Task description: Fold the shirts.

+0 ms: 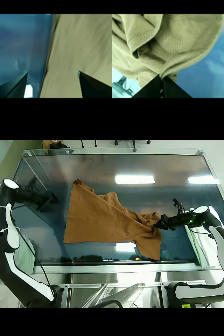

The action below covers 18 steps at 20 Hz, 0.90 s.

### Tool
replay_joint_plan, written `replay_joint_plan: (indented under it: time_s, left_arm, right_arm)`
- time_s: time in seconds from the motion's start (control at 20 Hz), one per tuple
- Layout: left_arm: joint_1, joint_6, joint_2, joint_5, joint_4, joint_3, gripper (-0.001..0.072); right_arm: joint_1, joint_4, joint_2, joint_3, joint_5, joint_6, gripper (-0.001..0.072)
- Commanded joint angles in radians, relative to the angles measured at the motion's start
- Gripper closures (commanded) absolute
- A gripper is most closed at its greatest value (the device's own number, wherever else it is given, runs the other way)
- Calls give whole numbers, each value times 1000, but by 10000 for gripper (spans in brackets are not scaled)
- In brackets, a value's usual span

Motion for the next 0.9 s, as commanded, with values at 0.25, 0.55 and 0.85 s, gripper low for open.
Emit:
replay_joint_plan:
  time_s: [0.25,0.55,0.85]
  left_arm:
    - [-27,90,259,147,66,-659,23]
    - [-113,166,258,217,-76,-737,459]
    - [-129,188,393,185,-98,-726,692]
  right_arm:
    - [0,14,1,-1,56,-37,691]
    - [0,14,1,-1,80,-48,691]
    - [-10,106,38,21,97,-94,691]
